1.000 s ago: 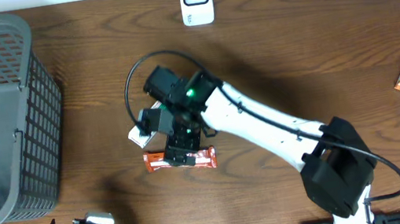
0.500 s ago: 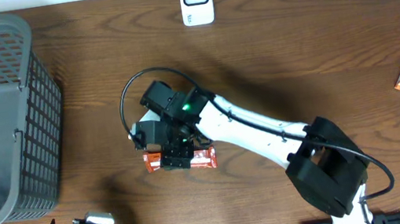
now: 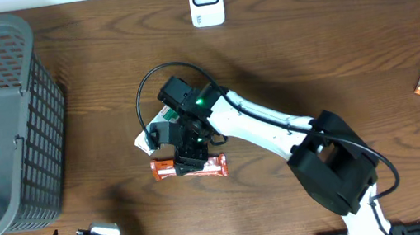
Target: Scan the item barcode
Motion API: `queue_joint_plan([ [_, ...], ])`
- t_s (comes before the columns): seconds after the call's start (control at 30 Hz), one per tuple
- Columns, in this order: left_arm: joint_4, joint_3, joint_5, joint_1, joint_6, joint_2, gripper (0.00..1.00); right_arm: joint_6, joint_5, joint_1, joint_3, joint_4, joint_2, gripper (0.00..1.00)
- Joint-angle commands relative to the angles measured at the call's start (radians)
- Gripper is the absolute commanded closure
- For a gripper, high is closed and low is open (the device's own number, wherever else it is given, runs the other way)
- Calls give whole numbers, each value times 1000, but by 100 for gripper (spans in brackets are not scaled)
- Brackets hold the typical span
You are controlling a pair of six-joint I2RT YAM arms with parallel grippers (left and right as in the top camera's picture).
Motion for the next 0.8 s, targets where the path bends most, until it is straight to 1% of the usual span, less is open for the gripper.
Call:
queue_joint_plan([
  [0.0, 0, 3, -5, -4, 2, -1, 2, -24, -43, -13, -4, -6, 57, 35],
  [0.13, 0, 3, -5, -4, 2, -1, 2, -24, -53, -13, -4, -18, 93, 37],
  [0.2, 0, 3, -5, -4, 2, -1, 2, -32, -53, -13, -4, -26, 105, 41],
  [0.23, 0, 3, -5, -4, 2, -1, 2, -31, -53, -16, -4, -28, 111, 47],
  [0.3, 0, 3, -5, -4, 2, -1, 2, -31, -54, -16, -4, -34, 111, 69],
  [0.33, 0, 3, -5, -4, 2, -1, 2, -31, -55, -16, -4, -37, 111, 77],
  [0.37, 0, 3, -5, -4, 2, -1, 2, -31, -55, -16, -4, -40, 111, 82],
  [0.4, 0, 3, -5, -4, 2, -1, 2, -31, -63, -16, -3, -48, 111, 91],
  [0.47, 0, 3, -5, -4, 2, -1, 2, -31, -74, -16, -4, -55, 111, 96],
  [0.67, 0, 3, -5, -4, 2, -1, 2, -31, -85, -15, -3, -55, 111, 99],
  [0.77, 0, 3, -5, -4, 2, -1, 2, -25, -113, -16, 9, -59, 111, 99],
])
